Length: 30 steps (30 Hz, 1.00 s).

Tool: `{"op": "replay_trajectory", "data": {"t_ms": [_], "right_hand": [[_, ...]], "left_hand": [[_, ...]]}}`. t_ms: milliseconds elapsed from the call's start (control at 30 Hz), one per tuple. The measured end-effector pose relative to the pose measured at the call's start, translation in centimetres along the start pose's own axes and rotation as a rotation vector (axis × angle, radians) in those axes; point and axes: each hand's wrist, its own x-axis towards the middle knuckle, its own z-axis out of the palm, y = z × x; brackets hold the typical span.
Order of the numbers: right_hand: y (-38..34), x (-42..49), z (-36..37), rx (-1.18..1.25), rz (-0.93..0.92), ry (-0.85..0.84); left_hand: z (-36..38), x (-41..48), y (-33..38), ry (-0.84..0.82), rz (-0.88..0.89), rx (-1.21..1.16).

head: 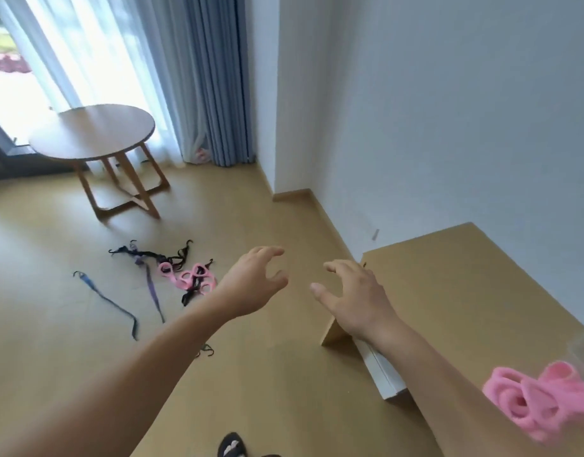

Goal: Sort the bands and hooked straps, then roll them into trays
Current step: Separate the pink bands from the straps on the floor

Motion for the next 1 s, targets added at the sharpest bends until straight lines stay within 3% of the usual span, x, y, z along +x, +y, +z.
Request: {"op": "replay_trajectory", "data": {"t_ms": [267,600,833,1000], "right_hand": [[-12.5,5.8,5.1,0.039,-0.253,-0.133],[-20.1,15.4,8.4,0.120,-0.519,-0.315],[-24.6,25.1,11.7,0.246,-0.530,-0.498],[-27.7,31.5,17.4,0.176,-0.478,-0.610]], "left_hand": [[-9.5,-2.7,-10.0,0.209,-0.144,-0.152],[-15.2,-1.4,-16.2,0.433,-0.324,-0.292],[-18.7,3.2,-20.6,0.550,-0.426,-0.283],[-19.7,7.2,-28.2,0.474,-0.546,-0.332]]}}
